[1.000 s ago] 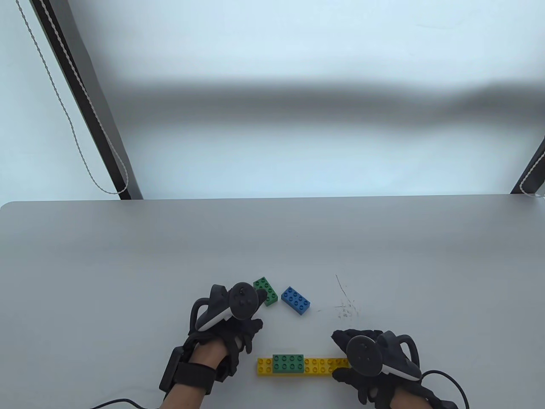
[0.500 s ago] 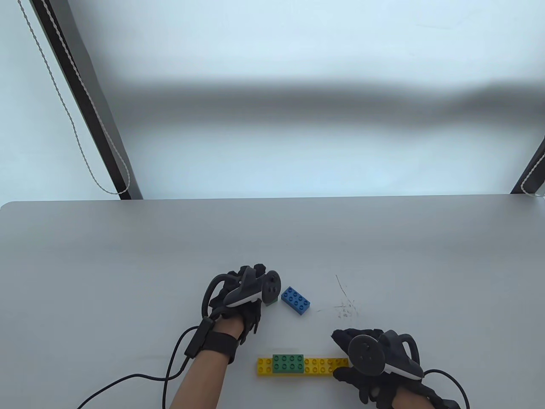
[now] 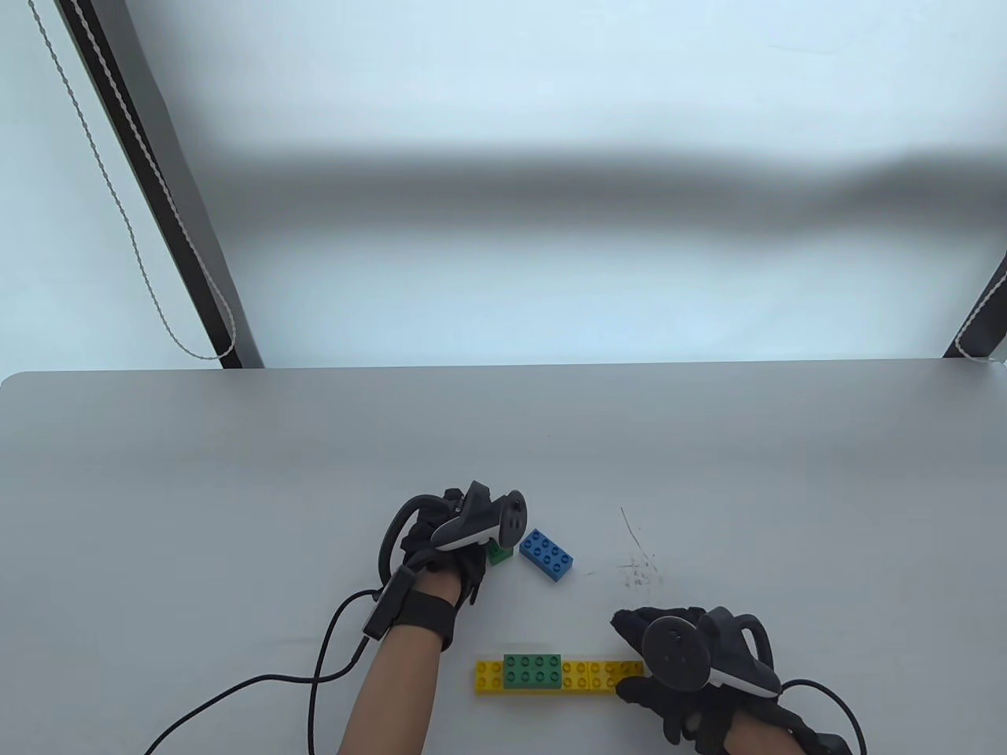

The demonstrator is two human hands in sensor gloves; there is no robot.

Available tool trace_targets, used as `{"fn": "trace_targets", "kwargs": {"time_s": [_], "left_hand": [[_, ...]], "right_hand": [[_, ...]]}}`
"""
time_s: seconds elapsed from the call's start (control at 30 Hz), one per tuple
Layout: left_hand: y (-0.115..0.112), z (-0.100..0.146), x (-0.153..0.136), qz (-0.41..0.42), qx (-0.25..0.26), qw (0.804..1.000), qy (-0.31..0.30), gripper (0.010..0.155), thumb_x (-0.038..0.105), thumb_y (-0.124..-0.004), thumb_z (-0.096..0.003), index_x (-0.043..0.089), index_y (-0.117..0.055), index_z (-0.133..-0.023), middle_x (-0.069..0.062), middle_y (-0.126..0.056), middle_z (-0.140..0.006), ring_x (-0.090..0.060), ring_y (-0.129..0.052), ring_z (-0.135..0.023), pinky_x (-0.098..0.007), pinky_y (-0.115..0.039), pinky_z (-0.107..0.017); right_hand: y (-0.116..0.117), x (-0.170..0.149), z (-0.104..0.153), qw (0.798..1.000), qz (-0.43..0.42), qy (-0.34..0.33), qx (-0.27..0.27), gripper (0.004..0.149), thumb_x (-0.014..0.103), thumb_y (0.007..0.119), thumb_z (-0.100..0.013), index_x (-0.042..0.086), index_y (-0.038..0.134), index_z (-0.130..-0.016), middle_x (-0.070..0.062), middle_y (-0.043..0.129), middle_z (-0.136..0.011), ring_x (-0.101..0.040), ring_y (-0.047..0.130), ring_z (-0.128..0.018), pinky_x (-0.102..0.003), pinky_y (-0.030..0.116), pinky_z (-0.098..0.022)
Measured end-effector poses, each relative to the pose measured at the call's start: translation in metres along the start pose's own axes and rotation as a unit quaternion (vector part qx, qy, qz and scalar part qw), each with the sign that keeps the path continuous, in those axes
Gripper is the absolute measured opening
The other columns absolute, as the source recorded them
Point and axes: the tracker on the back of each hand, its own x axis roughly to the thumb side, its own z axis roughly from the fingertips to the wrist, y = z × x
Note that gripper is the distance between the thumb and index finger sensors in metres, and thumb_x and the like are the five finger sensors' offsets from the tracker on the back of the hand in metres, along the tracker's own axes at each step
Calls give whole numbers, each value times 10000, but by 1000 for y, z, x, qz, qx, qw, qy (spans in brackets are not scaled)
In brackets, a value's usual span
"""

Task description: Stack lego bricks

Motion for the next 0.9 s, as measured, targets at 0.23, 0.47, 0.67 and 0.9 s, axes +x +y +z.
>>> {"fn": "trace_targets", "kwargs": {"time_s": [0.23,0.47,0.67,0.9], "left_hand": [[-3,-2,9,-23,-9,1000,1,752,259,-798,-426,478,-341,-981,0,-279,-1159,-371,-401,-1047,-625,-457,-743],[-2,-2,9,-25,-7,1000,0,697,259,-789,-427,472,-406,-969,25,-297,-1157,-350,-416,-1046,-621,-464,-743],[-3,-3,9,-18,-9,1000,0,660,266,-783,-425,456,-437,-954,7,-298,-1154,-344,-426,-1042,-616,-473,-740],[0,2,5,-12,-14,1000,0,671,298,-796,-417,426,-412,-953,35,-303,-1152,-342,-424,-1043,-616,-474,-739]], "right_hand": [[2,-2,-2,1000,-7,1,4,790,516,852,-321,148,588,-968,-150,728,-967,-439,786,-856,-698,587,-628],[2,-3,-2,1000,-10,2,6,783,514,849,-325,147,591,-967,-152,730,-966,-440,789,-852,-699,588,-628],[3,-2,-2,1000,-16,0,12,772,511,843,-330,148,595,-965,-152,730,-966,-439,790,-853,-698,588,-627],[2,-4,-1,1000,-20,4,11,771,509,843,-330,146,596,-965,-152,731,-965,-440,789,-853,-700,586,-627]]}}
